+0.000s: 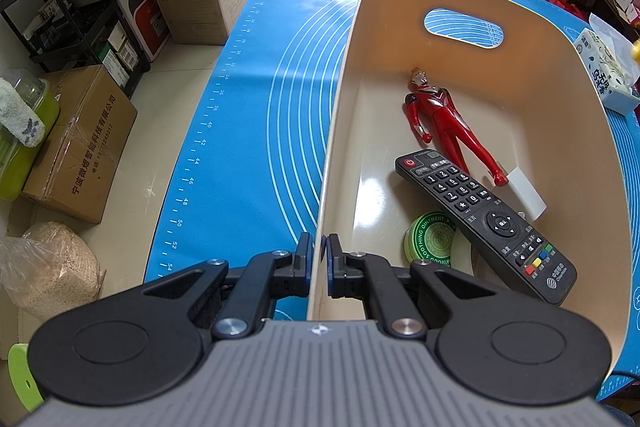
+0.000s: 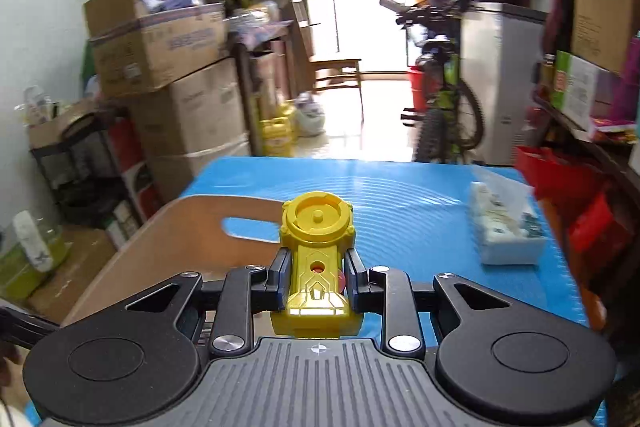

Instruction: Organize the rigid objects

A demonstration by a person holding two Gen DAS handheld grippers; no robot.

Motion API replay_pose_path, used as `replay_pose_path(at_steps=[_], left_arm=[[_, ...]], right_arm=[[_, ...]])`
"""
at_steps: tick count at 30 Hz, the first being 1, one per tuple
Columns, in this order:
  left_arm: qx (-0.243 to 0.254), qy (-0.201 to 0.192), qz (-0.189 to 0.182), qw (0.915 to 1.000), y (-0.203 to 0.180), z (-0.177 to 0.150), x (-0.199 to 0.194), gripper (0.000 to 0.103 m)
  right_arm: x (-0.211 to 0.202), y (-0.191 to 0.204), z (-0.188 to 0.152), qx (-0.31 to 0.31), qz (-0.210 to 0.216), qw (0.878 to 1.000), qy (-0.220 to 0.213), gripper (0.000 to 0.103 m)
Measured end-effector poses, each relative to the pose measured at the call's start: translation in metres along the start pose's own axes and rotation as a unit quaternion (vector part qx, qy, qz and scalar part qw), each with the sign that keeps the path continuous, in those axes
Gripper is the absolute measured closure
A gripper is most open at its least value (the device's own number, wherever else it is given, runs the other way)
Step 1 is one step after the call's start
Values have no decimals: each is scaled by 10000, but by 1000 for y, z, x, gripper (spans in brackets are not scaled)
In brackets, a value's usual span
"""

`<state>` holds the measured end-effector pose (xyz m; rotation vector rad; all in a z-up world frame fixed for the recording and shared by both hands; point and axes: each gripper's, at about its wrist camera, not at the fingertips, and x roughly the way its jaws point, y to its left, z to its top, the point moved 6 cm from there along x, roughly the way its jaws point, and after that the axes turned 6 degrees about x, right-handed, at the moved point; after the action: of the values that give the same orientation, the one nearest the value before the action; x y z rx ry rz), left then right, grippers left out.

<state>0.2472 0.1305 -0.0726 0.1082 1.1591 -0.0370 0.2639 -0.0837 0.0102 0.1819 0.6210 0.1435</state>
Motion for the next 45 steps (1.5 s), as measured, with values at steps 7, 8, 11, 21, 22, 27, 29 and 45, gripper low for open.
replay_pose_path(at_steps=[7, 8, 11, 21, 22, 27, 29, 45], left_arm=[[0, 0, -2, 10000, 0, 0, 0, 95], [3, 0, 0, 10000, 0, 0, 0, 95], [3, 0, -2, 10000, 0, 0, 0, 95], [-1, 2, 2, 10000, 0, 0, 0, 95], [-1, 3, 5, 10000, 0, 0, 0, 95], [-7, 0, 21, 10000, 1, -1, 0, 94], [-1, 4, 40, 10000, 1, -1, 0, 94], [386, -874, 195, 9952, -37, 1, -69, 25]], right_arm=[[21, 50, -22, -155, 351, 9984, 409, 66], [24, 55, -25, -162, 366, 9980, 492, 66], [35, 65, -36, -155, 400, 9963, 747, 66], [64, 78, -73, -252, 316, 9885, 1460, 66], [65, 76, -76, -252, 264, 9880, 1503, 66], [63, 75, -77, -305, 214, 9884, 1475, 61], [57, 76, -73, -281, 254, 9894, 1400, 51], [-36, 42, -32, -92, 13, 9983, 567, 7]])
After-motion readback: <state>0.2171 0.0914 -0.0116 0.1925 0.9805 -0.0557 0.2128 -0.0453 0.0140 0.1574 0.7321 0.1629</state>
